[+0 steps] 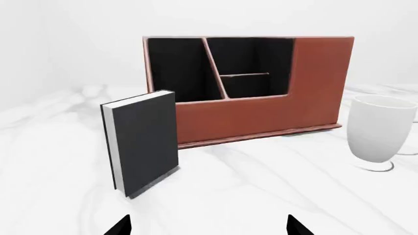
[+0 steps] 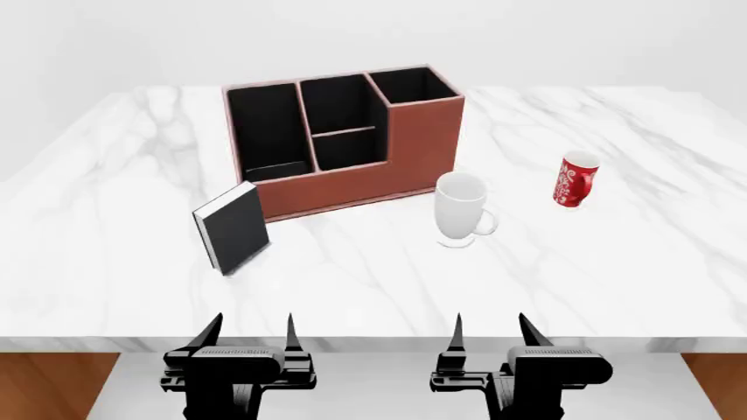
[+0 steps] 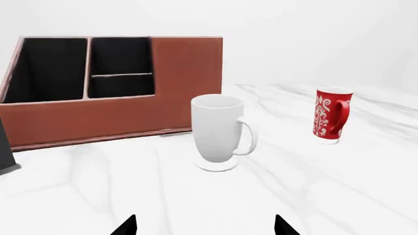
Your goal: Pick up the red mug and place it to the right of the caddy.
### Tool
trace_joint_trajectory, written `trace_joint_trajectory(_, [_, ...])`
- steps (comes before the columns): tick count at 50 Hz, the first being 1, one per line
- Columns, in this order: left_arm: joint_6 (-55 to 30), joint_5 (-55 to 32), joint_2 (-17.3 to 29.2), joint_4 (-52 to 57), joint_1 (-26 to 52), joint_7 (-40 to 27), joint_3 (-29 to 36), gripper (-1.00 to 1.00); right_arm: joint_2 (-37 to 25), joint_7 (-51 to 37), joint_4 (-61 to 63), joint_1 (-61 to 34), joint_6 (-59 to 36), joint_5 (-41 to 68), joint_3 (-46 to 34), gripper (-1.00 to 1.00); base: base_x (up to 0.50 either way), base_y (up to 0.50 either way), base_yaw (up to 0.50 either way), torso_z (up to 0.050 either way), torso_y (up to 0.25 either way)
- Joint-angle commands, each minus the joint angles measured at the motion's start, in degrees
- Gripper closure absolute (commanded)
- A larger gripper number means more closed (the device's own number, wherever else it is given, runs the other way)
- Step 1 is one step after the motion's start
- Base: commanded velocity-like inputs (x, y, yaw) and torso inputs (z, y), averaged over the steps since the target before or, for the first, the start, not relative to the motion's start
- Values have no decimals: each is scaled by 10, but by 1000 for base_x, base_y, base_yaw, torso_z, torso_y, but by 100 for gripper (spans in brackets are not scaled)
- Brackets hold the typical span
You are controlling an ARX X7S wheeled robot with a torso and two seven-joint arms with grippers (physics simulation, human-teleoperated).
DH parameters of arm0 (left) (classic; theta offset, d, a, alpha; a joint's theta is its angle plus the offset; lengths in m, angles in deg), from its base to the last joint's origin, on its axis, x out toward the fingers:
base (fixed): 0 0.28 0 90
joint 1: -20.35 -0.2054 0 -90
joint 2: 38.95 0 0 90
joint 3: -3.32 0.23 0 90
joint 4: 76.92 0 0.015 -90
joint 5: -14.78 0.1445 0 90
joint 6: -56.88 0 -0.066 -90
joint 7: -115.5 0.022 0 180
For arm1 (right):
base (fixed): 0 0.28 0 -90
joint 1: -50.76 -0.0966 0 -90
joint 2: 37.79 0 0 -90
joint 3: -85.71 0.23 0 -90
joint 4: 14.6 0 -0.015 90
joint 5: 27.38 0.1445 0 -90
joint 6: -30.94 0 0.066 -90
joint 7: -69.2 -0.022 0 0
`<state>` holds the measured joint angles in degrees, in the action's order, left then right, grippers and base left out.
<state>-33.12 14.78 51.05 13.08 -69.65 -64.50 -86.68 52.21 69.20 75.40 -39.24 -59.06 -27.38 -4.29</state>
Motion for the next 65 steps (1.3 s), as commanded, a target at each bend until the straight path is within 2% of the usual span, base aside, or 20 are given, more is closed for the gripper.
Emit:
trace_joint_trajectory(1, [-1,-9,9,-1,1,-11,9,-100,-9,-7,3,-1,-6,12,-12,-100,0,0,0,0,0])
trace_joint_trajectory(4, [-5,-18,16,-4,3,-16,17,-100,-21,20,20,4,-29,54,-18,-100,0,-258,0,0,0])
trace_joint_trajectory(37, [0,-42,46,-11,5,-51,51,-100,-47,-28,4,-5,-25,75,-48,-100,0,-500,0,0,0])
trace_joint_trajectory(41, [-63,-46,53,46,11,-53,60,-100,-49,-39,34,-16,-72,83,-50,-100,0,-104,0,0,0])
trace_joint_trajectory(45, [-258,-52,74,220,65,-59,64,-100,-59,-65,113,-51,-182,80,-53,-100,0,0,0,0,0])
trace_joint_trajectory(46, [-344,-58,80,296,117,-64,60,-100,-64,-68,145,-68,-231,86,-53,-100,0,0,0,0,0])
trace_joint_trajectory(47, [-390,-62,82,314,131,-64,59,-100,-65,-69,153,-71,-241,88,-53,-100,0,0,0,0,0])
trace_joint_trajectory(50, [-582,-82,89,421,272,-62,57,-100,-66,-77,210,-94,-305,107,-46,-100,0,0,0,0,0])
trace_joint_trajectory(53, [-662,-92,87,443,341,-62,55,-100,-65,-84,215,-101,-311,111,-40,-100,0,0,0,0,0])
trace_joint_trajectory(65, [-645,-96,89,441,338,-63,63,-100,-71,-88,209,-95,-297,121,-40,-100,467,0,0,0,0])
